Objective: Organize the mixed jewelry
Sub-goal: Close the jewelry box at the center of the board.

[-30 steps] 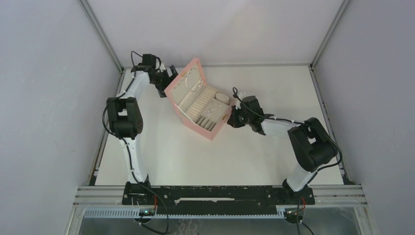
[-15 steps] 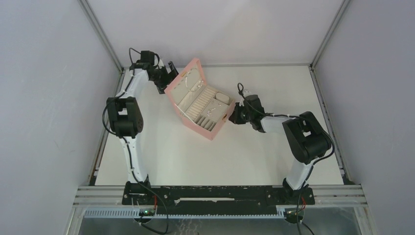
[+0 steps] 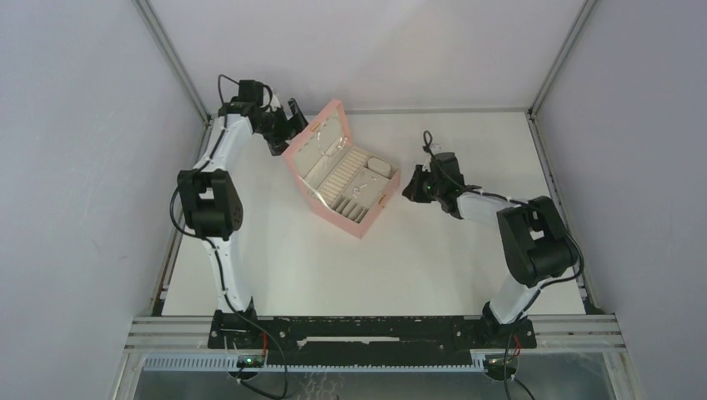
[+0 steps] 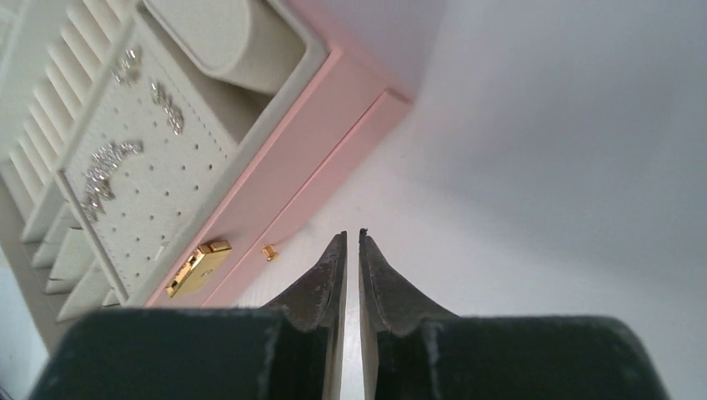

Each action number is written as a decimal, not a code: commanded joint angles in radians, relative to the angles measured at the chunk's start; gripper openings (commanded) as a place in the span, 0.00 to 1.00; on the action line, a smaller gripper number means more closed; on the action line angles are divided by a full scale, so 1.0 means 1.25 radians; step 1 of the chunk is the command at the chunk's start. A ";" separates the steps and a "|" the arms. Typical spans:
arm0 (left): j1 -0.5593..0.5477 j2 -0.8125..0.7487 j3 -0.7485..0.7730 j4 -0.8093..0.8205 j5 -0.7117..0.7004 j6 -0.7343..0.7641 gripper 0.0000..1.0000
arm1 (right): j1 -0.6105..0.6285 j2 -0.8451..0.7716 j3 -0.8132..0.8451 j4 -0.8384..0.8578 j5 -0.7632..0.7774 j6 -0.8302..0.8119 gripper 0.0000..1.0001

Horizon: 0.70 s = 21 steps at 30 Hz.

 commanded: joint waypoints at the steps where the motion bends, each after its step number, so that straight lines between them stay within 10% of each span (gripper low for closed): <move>1: -0.075 -0.141 0.015 -0.026 0.018 0.030 1.00 | -0.050 -0.108 -0.014 -0.023 0.035 -0.026 0.17; 13: -0.217 -0.262 -0.114 -0.034 0.020 0.059 1.00 | -0.073 -0.285 0.048 -0.168 0.083 -0.101 0.27; 21: -0.148 -0.366 -0.152 -0.021 -0.054 0.045 1.00 | 0.051 -0.079 0.440 -0.602 0.085 -0.083 0.29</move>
